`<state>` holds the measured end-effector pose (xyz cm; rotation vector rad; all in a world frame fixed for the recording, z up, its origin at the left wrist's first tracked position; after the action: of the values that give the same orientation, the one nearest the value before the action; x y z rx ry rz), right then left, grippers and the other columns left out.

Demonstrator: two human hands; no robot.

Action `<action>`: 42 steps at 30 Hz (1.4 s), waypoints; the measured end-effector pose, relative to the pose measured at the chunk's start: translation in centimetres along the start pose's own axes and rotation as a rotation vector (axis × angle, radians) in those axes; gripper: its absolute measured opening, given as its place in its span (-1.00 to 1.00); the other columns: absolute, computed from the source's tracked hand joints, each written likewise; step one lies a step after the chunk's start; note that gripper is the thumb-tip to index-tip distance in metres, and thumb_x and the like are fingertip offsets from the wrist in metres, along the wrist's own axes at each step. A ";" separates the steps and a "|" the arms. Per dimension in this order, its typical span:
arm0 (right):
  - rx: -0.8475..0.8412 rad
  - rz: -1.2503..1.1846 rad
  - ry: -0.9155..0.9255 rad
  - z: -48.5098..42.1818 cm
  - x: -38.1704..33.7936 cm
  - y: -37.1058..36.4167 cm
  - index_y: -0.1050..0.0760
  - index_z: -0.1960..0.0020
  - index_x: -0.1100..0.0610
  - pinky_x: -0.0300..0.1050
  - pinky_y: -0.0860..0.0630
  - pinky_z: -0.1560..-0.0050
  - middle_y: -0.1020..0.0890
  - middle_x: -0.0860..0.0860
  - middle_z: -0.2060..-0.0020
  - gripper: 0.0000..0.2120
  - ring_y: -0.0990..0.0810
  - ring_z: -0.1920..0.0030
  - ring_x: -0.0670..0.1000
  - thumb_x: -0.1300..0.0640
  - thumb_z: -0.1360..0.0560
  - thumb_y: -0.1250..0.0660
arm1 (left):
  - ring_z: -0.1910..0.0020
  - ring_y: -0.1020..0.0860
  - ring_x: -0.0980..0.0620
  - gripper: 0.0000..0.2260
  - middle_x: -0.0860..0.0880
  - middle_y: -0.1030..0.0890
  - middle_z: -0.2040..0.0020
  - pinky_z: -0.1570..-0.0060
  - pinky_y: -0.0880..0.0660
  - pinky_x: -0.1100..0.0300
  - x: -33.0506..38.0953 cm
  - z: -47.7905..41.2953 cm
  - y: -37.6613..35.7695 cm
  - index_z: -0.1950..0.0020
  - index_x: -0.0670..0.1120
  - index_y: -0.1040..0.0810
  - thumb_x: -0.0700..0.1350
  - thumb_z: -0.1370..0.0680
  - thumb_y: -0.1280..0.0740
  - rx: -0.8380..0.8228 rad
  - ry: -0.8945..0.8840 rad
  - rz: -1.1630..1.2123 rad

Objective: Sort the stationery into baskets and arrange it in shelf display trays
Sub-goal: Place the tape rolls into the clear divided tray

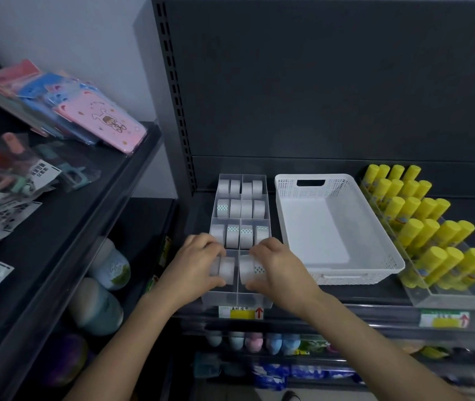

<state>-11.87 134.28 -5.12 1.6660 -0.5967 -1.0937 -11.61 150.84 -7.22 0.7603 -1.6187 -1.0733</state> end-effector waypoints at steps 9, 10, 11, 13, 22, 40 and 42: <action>-0.011 0.184 0.004 -0.7 -0.2 -0.4 -0.43 -0.27 0.12 -0.08 -0.37 -0.14 -0.46 0.02 -0.15 -0.45 -0.36 -0.14 0.09 -0.09 -0.37 -0.45 | -0.23 -0.36 0.13 -0.63 0.14 -0.36 -0.20 -0.20 -0.25 0.33 -0.2 1.0 -0.2 -0.30 -0.06 -0.49 -0.04 -0.51 -0.40 0.163 0.075 0.154; -0.023 0.199 0.008 -0.9 -0.3 -0.5 -0.42 -0.26 0.12 -0.06 -0.39 -0.14 -0.45 0.04 -0.15 -0.45 -0.37 -0.13 0.09 -0.08 -0.37 -0.45 | -0.23 -0.37 0.13 -0.64 0.15 -0.36 -0.20 -0.20 -0.26 0.33 -0.3 1.1 -0.3 -0.30 -0.05 -0.50 -0.05 -0.52 -0.40 0.167 0.081 0.165; -0.032 0.211 0.011 -1.0 -0.3 -0.4 -0.41 -0.26 0.13 -0.04 -0.40 -0.14 -0.44 0.06 -0.14 -0.46 -0.38 -0.12 0.10 -0.06 -0.37 -0.45 | -0.22 -0.38 0.14 -0.64 0.16 -0.35 -0.19 -0.20 -0.26 0.34 -0.2 1.2 -0.3 -0.30 -0.05 -0.50 -0.05 -0.51 -0.40 0.172 0.083 0.173; -0.048 0.219 0.015 -1.2 -0.3 -0.4 -0.40 -0.25 0.14 -0.03 -0.41 -0.13 -0.42 0.08 -0.13 -0.47 -0.39 -0.11 0.12 -0.02 -0.37 -0.46 | -0.20 -0.37 0.18 -0.64 0.18 -0.33 -0.18 -0.20 -0.26 0.36 -0.3 1.2 -0.3 -0.29 -0.05 -0.50 -0.05 -0.51 -0.41 0.183 0.083 0.180; -0.139 0.158 0.041 -1.1 0.8 -0.1 -0.48 -0.11 0.22 -0.04 -0.48 -0.04 -0.49 0.12 -0.03 -0.73 -0.46 -0.07 0.15 0.27 -0.42 -0.33 | -0.41 -0.33 0.06 -0.41 -0.02 -0.37 -0.45 -0.38 -0.32 0.12 -0.9 0.9 -1.1 -0.50 -0.03 -0.25 0.04 -0.53 -0.36 0.112 0.247 0.279; 0.279 -0.063 -0.212 1.6 7.7 5.5 -0.53 -0.20 0.21 -0.08 -0.48 -0.09 -0.59 0.12 -0.07 -0.74 -0.54 -0.08 0.10 0.17 -0.53 -0.31 | -0.19 -0.43 0.13 -0.64 0.03 -0.43 -0.28 -0.28 -0.39 0.20 5.1 -4.0 1.7 -0.34 -0.09 -0.47 -0.11 -0.55 -0.35 0.295 0.179 0.360; 0.309 -0.043 -0.289 2.0 9.6 6.3 -0.52 -0.20 0.22 -0.05 -0.46 -0.14 -0.57 0.14 -0.11 -0.73 -0.51 -0.13 0.13 0.19 -0.52 -0.32 | -0.19 -0.45 0.13 -0.65 0.08 -0.44 -0.22 -0.25 -0.42 0.18 7.0 -5.4 1.1 -0.33 -0.08 -0.47 -0.10 -0.54 -0.36 0.255 0.171 0.423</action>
<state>-8.38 123.39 -3.04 1.8009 -0.9593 -1.3389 -8.51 143.69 -2.88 0.6157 -1.6870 -0.4948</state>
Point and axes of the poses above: each hand's wrist, its own z-axis away from the middle knuckle, its own y-axis out of the back of the hand, x = y × z, the point moved 5 cm from there along -z, towards the middle knuckle
